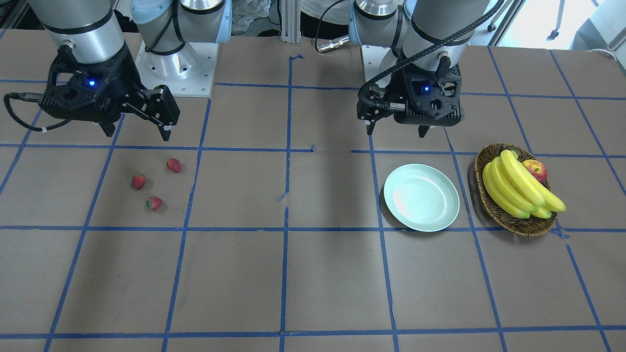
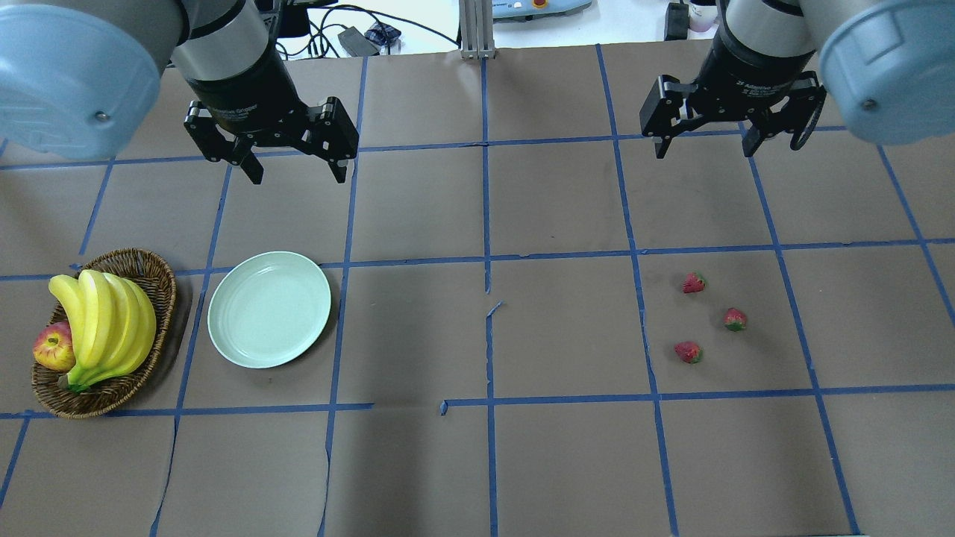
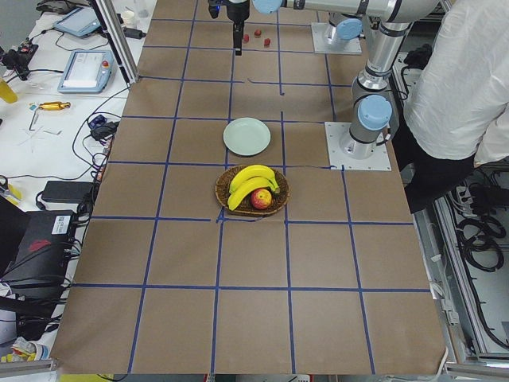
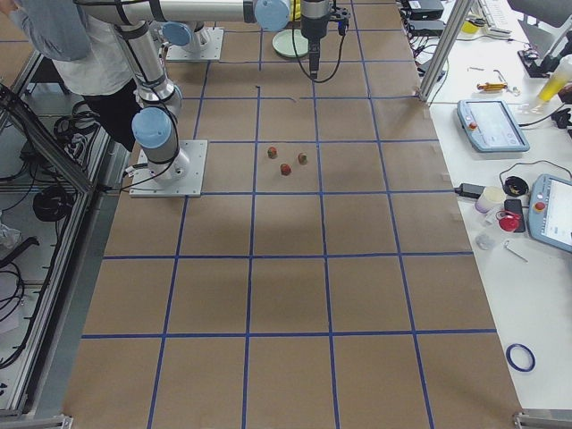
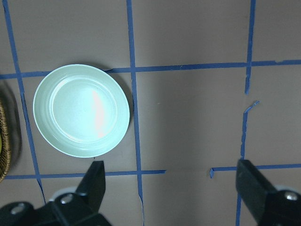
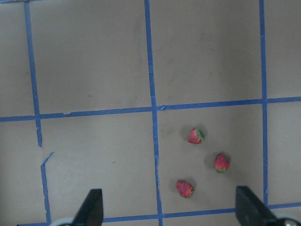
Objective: Collect all strawberries into plate
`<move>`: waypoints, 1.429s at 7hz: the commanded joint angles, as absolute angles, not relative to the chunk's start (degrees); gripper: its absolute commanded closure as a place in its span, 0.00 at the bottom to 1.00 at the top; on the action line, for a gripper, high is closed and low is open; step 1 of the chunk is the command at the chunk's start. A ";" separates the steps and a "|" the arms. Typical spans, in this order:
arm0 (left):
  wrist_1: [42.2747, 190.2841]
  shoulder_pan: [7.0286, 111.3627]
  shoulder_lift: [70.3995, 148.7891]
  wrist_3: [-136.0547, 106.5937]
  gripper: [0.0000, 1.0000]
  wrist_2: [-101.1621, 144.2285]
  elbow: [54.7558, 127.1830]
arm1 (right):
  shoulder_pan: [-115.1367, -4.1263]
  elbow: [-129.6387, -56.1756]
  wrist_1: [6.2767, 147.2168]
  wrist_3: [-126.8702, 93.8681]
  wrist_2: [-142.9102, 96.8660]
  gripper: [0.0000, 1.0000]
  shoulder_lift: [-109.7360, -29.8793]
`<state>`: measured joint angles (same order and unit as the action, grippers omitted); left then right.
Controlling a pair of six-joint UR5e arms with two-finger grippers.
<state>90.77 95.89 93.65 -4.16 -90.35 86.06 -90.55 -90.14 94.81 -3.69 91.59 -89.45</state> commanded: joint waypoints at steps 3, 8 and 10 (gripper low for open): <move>88.25 95.80 94.66 -4.04 0.00 -90.53 86.22 | -90.62 -90.18 94.83 -3.60 91.41 0.00 -89.39; 88.24 95.80 94.92 -4.13 0.00 -90.53 86.40 | -90.62 -90.09 93.87 -3.52 91.58 0.00 -89.03; 88.07 95.80 95.19 -4.13 0.00 -90.53 87.09 | -89.48 -91.57 92.46 -1.33 92.46 0.00 -86.68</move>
<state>88.20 95.80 95.09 -4.13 -90.53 86.60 -90.03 -90.62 92.98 -2.53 92.09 -88.29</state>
